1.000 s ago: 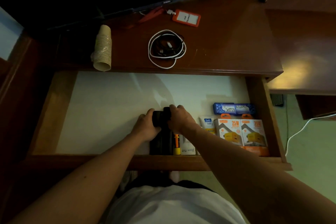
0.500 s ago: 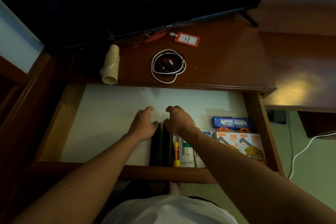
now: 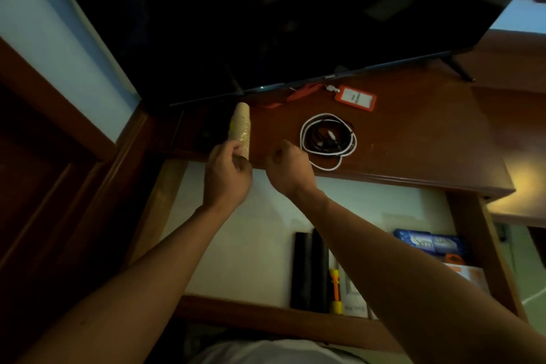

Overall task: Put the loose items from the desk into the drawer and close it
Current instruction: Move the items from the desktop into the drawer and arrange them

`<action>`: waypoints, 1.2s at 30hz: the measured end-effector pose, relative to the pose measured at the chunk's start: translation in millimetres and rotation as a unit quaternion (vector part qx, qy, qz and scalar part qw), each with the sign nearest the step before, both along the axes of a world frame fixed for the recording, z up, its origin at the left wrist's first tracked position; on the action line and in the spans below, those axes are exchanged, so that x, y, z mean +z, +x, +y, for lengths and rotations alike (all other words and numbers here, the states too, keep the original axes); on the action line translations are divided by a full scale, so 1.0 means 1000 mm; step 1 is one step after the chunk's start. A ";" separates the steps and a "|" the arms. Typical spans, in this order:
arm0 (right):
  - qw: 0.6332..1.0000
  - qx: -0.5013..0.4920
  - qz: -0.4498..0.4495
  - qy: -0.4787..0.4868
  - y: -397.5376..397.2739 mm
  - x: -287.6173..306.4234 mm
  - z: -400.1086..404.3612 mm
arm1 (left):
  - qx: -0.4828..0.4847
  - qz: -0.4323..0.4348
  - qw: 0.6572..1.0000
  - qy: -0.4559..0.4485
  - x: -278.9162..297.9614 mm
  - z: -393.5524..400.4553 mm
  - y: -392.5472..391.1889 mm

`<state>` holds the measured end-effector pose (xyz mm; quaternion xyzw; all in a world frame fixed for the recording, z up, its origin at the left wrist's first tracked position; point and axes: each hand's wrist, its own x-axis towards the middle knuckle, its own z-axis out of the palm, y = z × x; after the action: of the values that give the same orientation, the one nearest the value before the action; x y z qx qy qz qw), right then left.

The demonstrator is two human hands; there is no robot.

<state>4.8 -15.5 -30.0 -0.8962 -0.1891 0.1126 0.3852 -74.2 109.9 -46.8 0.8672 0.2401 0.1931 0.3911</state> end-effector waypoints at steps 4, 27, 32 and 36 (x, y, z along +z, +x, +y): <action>0.999 -0.021 0.040 0.015 0.021 0.003 0.045 | 0.038 0.004 0.999 0.011 0.003 0.059 0.020; 0.984 -0.112 0.142 0.008 0.017 -0.014 0.086 | -0.037 0.228 0.967 0.106 0.004 0.121 0.080; 0.983 -0.137 0.121 0.022 -0.021 -0.024 0.048 | -0.028 0.209 0.976 0.055 0.006 0.095 0.049; 0.984 -0.127 0.123 0.026 -0.061 -0.040 0.013 | -0.062 0.184 0.980 0.033 -0.002 0.056 0.013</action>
<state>-55.9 -2.3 -69.7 -0.8819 -0.0276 0.1673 0.4399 -61.6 165.4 -48.9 0.9137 0.2470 0.0130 0.3224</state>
